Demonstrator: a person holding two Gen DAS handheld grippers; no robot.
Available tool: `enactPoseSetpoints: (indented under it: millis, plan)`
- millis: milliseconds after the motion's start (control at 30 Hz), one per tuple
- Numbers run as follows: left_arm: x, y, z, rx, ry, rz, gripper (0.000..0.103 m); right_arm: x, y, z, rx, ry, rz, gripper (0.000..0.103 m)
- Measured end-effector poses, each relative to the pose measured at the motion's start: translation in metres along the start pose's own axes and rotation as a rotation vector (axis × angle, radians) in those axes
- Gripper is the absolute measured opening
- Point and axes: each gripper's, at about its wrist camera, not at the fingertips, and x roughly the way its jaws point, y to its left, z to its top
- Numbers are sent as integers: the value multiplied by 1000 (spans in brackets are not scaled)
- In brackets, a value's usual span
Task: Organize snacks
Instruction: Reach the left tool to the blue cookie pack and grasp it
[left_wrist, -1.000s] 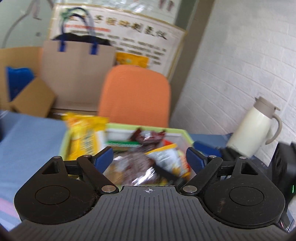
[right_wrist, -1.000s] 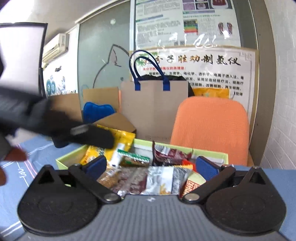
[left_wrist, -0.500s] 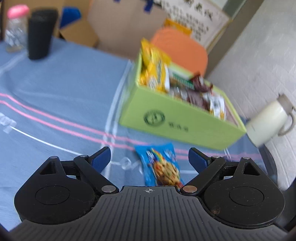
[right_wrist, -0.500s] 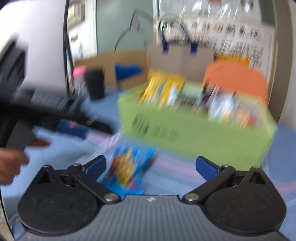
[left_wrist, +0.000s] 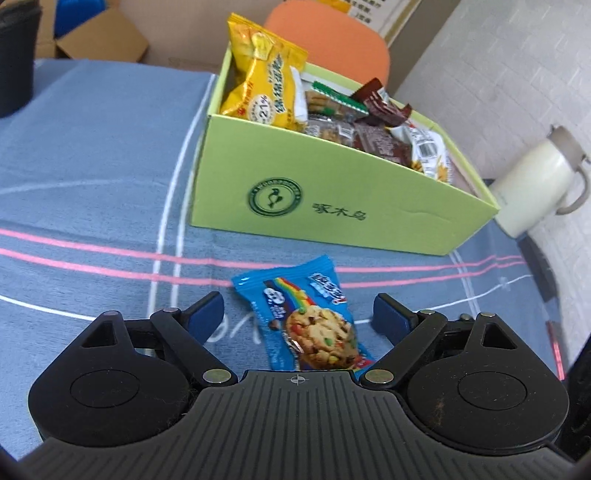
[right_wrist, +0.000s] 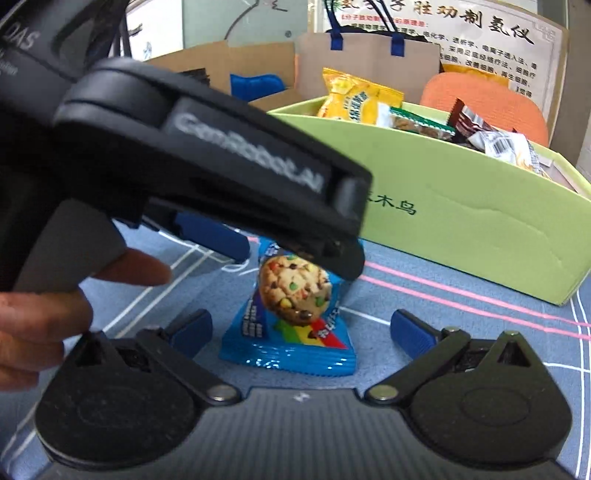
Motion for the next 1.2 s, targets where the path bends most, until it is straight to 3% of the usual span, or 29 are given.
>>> enactPoseSetpoints:
  millis: [500,600,667,700,733,1200]
  plan:
    - [1,1,2,2,7,-29,80,4,0,1,1,2,-11,102]
    - [2,-6,0,53,12,-3,67,2,3,1,-7,3,5,100]
    - [2,-12,-2,103,15,14,47,-1,4,0,-15,-10,21,95]
    - [2,-15,-4,122,20,7,41,-5,6,1,-28,-30,16,65]
    - [1,-16,-6,123,20,-4,33,-7,6,2,-26,-21,-2,61]
    - [-30,-41,-36,105,19,-33,29,-51,12,-18,-13,-40,-46,57]
